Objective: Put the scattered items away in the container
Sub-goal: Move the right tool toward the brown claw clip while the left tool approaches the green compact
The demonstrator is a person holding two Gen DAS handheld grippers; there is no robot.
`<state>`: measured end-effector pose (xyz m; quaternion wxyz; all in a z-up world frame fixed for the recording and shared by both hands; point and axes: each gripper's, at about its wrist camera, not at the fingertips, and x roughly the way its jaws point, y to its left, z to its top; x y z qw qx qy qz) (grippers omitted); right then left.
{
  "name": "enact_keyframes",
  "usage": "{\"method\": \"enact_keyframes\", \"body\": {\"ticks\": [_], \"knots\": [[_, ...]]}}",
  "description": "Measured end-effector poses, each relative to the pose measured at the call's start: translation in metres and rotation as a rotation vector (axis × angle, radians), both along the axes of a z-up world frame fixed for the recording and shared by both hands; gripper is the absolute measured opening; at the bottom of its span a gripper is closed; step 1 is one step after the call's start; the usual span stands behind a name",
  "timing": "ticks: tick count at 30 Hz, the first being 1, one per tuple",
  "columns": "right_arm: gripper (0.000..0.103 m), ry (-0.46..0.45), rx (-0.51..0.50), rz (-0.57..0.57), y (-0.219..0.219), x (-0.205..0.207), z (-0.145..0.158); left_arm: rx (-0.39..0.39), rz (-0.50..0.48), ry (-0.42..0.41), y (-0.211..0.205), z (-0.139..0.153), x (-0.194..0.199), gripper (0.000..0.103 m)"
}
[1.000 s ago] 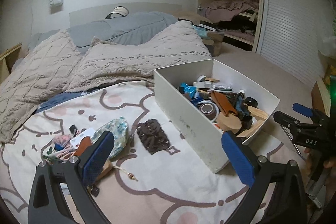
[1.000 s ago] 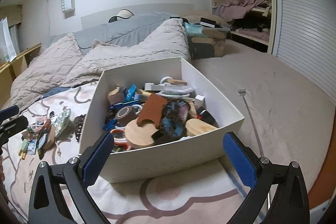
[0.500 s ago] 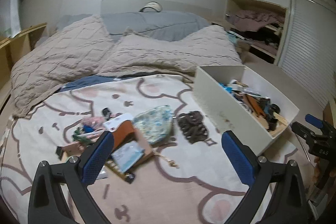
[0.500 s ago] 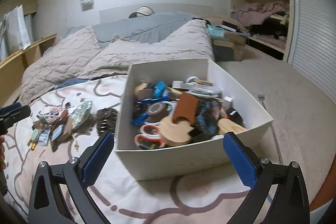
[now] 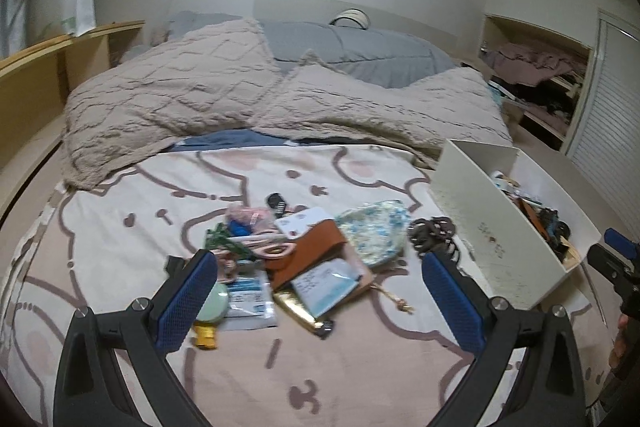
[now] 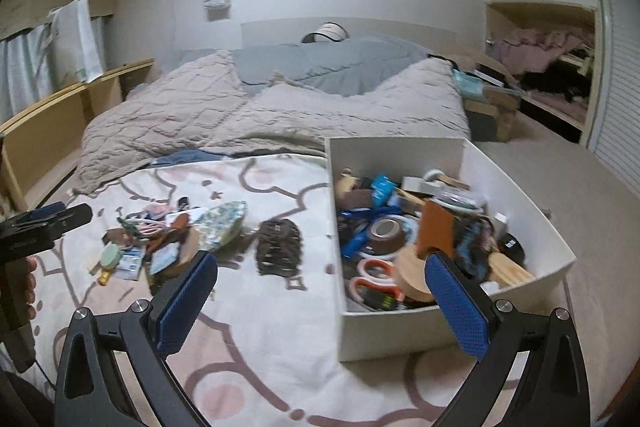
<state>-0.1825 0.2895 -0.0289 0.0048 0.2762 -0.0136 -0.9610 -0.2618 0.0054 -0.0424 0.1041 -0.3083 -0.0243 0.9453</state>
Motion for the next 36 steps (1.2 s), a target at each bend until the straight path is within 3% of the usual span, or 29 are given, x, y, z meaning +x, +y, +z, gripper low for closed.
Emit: {"method": "enact_keyframes", "body": {"ticks": [9, 15, 20, 27, 28, 30, 33, 36], "knots": [[0.103, 0.016, 0.039, 0.12, -0.044, -0.018, -0.003, -0.032, 0.147, 0.003, -0.042, -0.009, -0.005, 0.103], [0.103, -0.028, 0.092, 0.142, -0.068, -0.045, -0.017, -0.044, 0.174, 0.027, -0.067, -0.012, -0.01, 0.103], [0.103, -0.078, 0.122, 0.127, -0.076, -0.076, -0.028, 0.027, 0.215, -0.024, -0.098, -0.024, -0.02, 0.103], [0.102, -0.164, 0.044, 0.075, -0.069, -0.131, -0.039, 0.106, 0.244, -0.099, -0.12, -0.044, -0.035, 0.103], [0.098, -0.168, 0.043, 0.07, -0.07, -0.138, -0.04, 0.113, 0.24, -0.106, -0.121, -0.045, -0.037, 0.101], [0.071, -0.185, 0.07, 0.062, -0.073, -0.154, -0.044, 0.125, 0.232, -0.113, -0.121, -0.048, -0.04, 0.101], [0.054, -0.238, 0.065, 0.043, -0.074, -0.177, -0.053, 0.132, 0.208, -0.118, -0.118, -0.05, -0.045, 0.1], [0.04, -0.289, 0.039, 0.022, -0.072, -0.198, -0.064, 0.125, 0.19, -0.134, -0.114, -0.054, -0.05, 0.09]]}}
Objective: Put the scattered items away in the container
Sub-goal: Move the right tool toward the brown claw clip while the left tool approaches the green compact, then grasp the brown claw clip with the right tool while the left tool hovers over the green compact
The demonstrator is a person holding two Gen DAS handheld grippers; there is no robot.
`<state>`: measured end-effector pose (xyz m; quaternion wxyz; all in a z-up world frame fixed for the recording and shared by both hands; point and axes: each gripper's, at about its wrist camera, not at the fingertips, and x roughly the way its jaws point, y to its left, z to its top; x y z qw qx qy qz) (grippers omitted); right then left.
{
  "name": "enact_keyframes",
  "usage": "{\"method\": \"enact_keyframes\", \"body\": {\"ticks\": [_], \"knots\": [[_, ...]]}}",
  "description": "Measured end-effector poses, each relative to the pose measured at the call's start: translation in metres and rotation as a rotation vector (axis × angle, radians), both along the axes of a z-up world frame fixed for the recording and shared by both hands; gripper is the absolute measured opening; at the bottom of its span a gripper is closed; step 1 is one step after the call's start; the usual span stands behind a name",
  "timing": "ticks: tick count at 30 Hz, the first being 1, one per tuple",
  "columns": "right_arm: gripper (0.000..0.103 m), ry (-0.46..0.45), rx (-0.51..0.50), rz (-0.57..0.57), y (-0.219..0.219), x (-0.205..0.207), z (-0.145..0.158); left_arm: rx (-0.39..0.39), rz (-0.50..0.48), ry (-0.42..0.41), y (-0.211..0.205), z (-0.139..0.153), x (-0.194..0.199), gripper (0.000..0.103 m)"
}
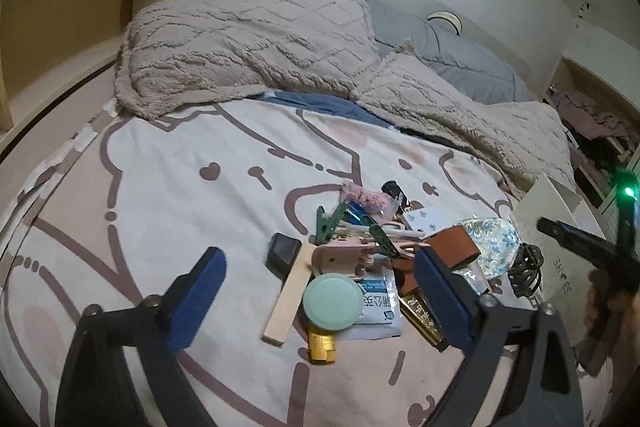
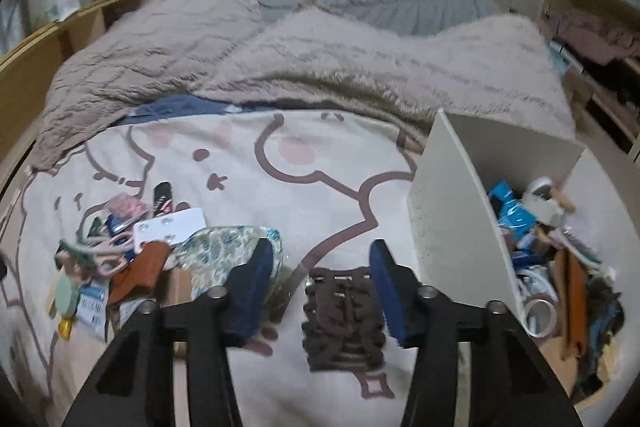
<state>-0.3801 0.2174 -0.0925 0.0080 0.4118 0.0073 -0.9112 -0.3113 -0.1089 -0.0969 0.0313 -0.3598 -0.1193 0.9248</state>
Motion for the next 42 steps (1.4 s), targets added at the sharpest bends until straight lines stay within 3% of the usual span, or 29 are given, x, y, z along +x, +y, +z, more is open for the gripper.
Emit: {"method": "enact_keyframes", "body": {"ticks": [5, 13, 19, 24, 30, 34, 39, 42], "knots": [[0.025, -0.097, -0.057, -0.072, 0.009, -0.031, -0.021, -0.011, -0.006, -0.04, 0.004, -0.013, -0.008, 0.084], [0.023, -0.159, 0.089, -0.124, 0.015, -0.05, -0.051, 0.094, 0.012, -0.119, -0.004, -0.034, -0.026, 0.066], [0.024, -0.151, 0.045, -0.1, 0.023, -0.022, -0.062, 0.157, 0.022, -0.159, -0.004, -0.048, -0.032, 0.058], [0.023, -0.08, 0.049, -0.079, 0.024, 0.014, -0.064, 0.187, 0.028, -0.167, -0.004, -0.056, -0.037, 0.058], [0.023, -0.054, 0.035, -0.066, 0.023, 0.047, -0.063, 0.198, 0.033, -0.148, -0.002, -0.06, -0.045, 0.058], [0.024, -0.045, 0.034, -0.064, 0.018, 0.061, -0.064, 0.159, 0.023, -0.145, 0.006, -0.061, -0.05, 0.058], [0.024, -0.042, 0.039, -0.05, 0.014, 0.089, -0.064, 0.032, -0.004, -0.15, 0.02, -0.065, -0.048, 0.051], [0.024, -0.04, 0.032, -0.054, 0.015, 0.105, -0.064, 0.024, -0.025, -0.159, 0.024, -0.065, -0.044, 0.047]]}}
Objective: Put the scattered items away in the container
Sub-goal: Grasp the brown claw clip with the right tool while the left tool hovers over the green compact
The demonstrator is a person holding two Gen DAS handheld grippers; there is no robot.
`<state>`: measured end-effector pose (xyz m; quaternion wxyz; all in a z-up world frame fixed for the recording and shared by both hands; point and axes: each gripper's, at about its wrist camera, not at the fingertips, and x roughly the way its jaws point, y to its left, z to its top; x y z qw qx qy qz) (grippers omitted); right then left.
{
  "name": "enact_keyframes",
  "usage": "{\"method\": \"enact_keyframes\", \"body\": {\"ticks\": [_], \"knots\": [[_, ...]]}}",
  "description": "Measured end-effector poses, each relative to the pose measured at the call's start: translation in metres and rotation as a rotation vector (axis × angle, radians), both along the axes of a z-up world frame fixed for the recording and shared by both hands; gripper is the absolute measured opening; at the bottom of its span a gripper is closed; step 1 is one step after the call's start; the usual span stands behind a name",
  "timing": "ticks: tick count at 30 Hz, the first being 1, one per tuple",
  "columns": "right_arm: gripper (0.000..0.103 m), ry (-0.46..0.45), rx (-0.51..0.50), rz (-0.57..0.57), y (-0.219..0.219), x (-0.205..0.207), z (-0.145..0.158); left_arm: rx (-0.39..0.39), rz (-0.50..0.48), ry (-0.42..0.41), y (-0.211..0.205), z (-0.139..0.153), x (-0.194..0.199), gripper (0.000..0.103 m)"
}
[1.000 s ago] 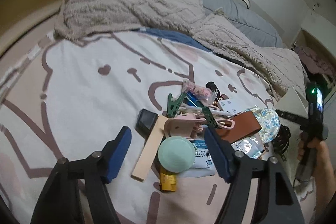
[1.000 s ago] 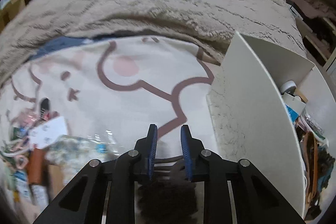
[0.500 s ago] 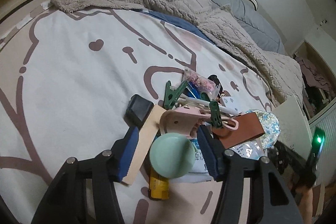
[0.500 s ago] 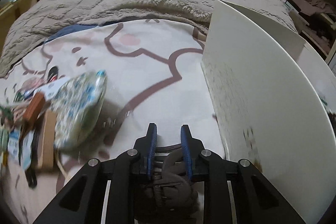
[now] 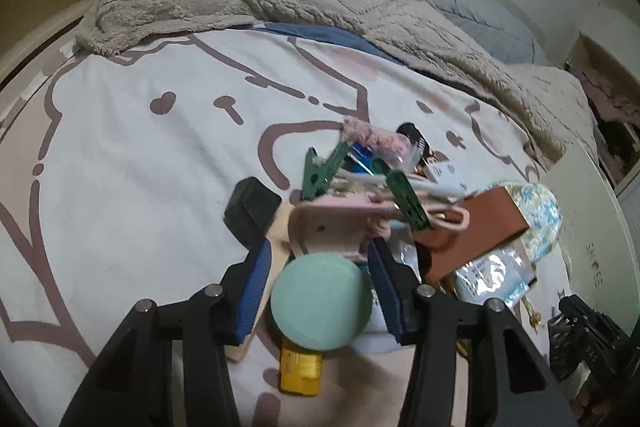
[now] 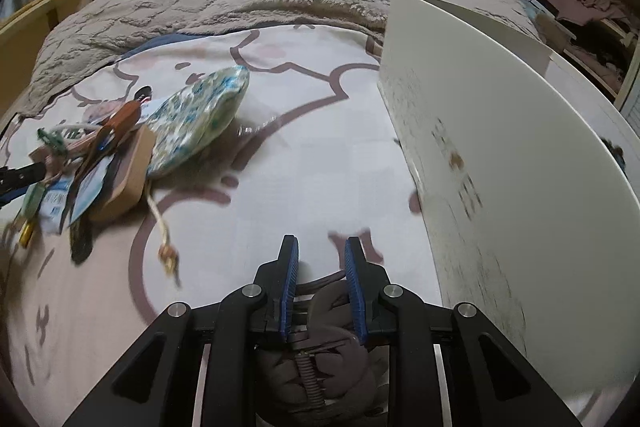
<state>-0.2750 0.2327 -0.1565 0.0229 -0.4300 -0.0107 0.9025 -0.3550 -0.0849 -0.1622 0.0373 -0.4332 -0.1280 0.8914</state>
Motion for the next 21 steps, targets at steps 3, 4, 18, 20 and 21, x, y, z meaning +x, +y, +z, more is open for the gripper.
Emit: {"method": "enact_keyframes", "body": {"ticks": [3, 4, 18, 20, 21], "knots": [[0.024, 0.01, 0.009, -0.002, -0.002, 0.015, 0.0, -0.008, -0.031, -0.01, 0.008, -0.001, 0.007, 0.047], [0.024, 0.013, 0.012, -0.002, -0.002, 0.02, 0.0, -0.021, -0.041, -0.012, 0.011, -0.001, 0.009, 0.047], [0.032, 0.038, 0.052, 0.034, -0.019, 0.067, 0.002, -0.075, -0.113, -0.067, 0.028, -0.003, 0.056, 0.047], [0.035, 0.04, 0.04, 0.035, -0.018, 0.072, 0.002, -0.075, -0.131, -0.076, 0.032, -0.004, 0.061, 0.045], [0.036, 0.041, 0.033, 0.035, -0.017, 0.075, 0.002, -0.076, -0.142, -0.085, 0.035, -0.005, 0.064, 0.045]]}}
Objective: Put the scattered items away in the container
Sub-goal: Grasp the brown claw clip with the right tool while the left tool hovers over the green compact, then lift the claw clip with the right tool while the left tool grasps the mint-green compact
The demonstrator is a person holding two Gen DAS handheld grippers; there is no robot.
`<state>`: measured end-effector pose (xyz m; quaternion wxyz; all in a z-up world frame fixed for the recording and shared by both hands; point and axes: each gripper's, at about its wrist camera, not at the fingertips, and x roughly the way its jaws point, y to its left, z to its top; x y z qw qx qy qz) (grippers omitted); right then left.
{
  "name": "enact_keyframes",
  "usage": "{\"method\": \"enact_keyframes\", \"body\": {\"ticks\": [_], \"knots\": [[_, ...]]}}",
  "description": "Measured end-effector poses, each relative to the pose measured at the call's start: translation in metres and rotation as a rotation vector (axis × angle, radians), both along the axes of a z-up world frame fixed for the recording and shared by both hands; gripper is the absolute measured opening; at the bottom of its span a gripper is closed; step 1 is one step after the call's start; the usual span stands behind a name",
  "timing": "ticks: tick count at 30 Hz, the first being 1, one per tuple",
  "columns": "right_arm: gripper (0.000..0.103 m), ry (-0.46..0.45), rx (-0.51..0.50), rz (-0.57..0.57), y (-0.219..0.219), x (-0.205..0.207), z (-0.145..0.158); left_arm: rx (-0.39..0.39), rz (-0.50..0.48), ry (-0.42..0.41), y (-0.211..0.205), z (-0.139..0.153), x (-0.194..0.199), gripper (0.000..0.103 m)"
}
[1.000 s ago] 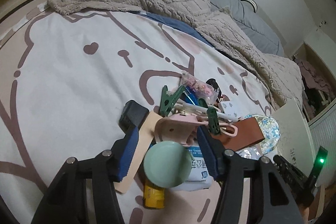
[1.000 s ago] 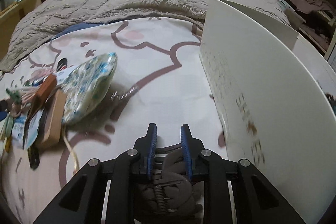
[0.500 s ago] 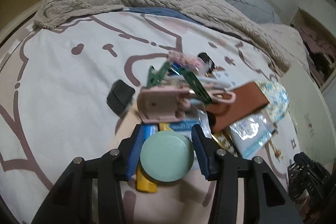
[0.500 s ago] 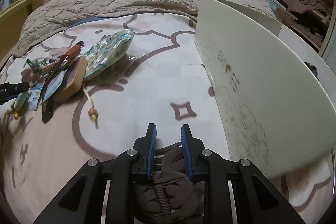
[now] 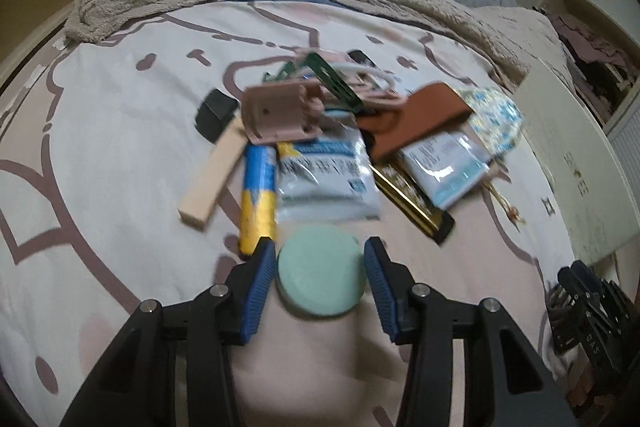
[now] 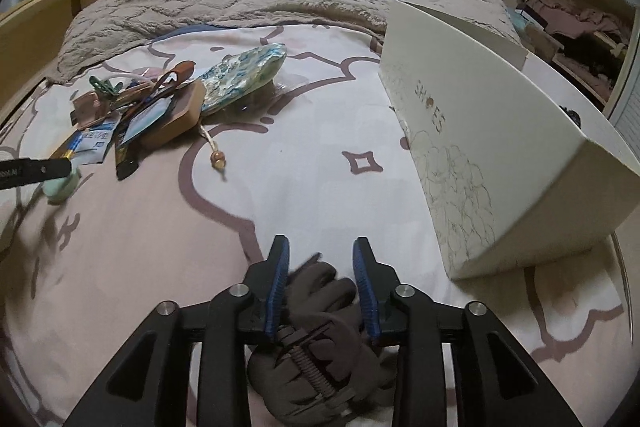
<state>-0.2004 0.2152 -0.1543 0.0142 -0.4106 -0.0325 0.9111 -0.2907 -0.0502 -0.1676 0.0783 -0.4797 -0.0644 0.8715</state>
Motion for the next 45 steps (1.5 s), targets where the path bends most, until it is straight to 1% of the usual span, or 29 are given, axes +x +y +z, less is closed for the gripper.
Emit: {"method": "enact_keyframes", "body": {"ticks": [3, 4, 5, 7, 11, 16, 18, 19, 21, 22, 26, 30, 31, 32, 33, 35, 36, 38, 45], "knots": [[0.039, 0.009, -0.01, 0.004, -0.001, 0.007, 0.0, -0.015, -0.018, -0.003, 0.008, -0.002, 0.01, 0.044], [0.043, 0.003, -0.02, 0.007, -0.002, 0.009, -0.001, -0.014, -0.022, -0.004, 0.009, -0.002, 0.013, 0.044], [0.05, -0.002, -0.025, 0.008, -0.002, 0.01, -0.002, -0.004, -0.026, -0.008, 0.01, -0.002, 0.017, 0.044], [0.05, 0.015, -0.012, 0.011, -0.005, 0.013, -0.003, 0.014, -0.034, -0.018, 0.011, -0.003, 0.024, 0.044], [0.05, 0.022, 0.005, 0.015, -0.008, 0.014, -0.003, 0.02, -0.048, -0.016, 0.015, -0.003, 0.039, 0.044], [0.051, 0.021, -0.024, 0.013, -0.003, 0.013, -0.004, 0.052, -0.003, 0.006, 0.012, -0.002, 0.044, 0.044], [0.051, 0.024, -0.03, 0.012, -0.002, 0.014, -0.005, 0.051, 0.002, 0.021, 0.012, -0.001, 0.041, 0.045], [0.052, 0.024, -0.032, 0.012, -0.002, 0.014, -0.005, 0.047, 0.002, 0.027, 0.013, -0.001, 0.04, 0.051], [0.06, 0.016, -0.048, 0.011, -0.001, 0.013, -0.007, 0.035, 0.007, 0.037, 0.015, -0.001, 0.036, 0.062], [0.062, 0.012, -0.057, 0.01, 0.001, 0.013, -0.008, 0.032, 0.009, 0.04, 0.015, -0.002, 0.035, 0.063], [0.063, 0.008, -0.098, 0.009, 0.006, 0.012, -0.009, 0.016, 0.009, 0.046, 0.018, -0.006, 0.031, 0.063], [0.063, 0.033, -0.091, 0.02, 0.004, 0.016, -0.002, -0.004, 0.0, 0.056, 0.022, -0.009, 0.029, 0.062], [0.063, 0.04, -0.092, 0.023, 0.004, 0.018, 0.0, -0.012, -0.003, 0.057, 0.023, -0.009, 0.028, 0.06], [0.063, 0.047, -0.098, 0.023, 0.005, 0.019, 0.002, -0.02, -0.005, 0.058, 0.023, -0.009, 0.029, 0.052], [0.066, 0.055, -0.105, 0.02, 0.007, 0.021, 0.004, -0.026, -0.007, 0.058, 0.024, -0.009, 0.029, 0.05], [0.068, 0.066, -0.112, 0.014, 0.01, 0.024, 0.008, -0.016, -0.008, 0.057, 0.022, -0.009, 0.03, 0.05], [0.073, 0.069, -0.114, 0.013, 0.011, 0.026, 0.01, -0.011, -0.008, 0.056, 0.021, -0.009, 0.03, 0.05], [0.079, 0.08, -0.114, 0.015, 0.013, 0.03, 0.014, -0.005, -0.01, 0.053, 0.021, -0.008, 0.031, 0.05], [0.079, 0.072, -0.1, 0.054, 0.012, 0.043, 0.017, 0.011, -0.038, 0.035, 0.028, -0.005, 0.043, 0.05]]}}
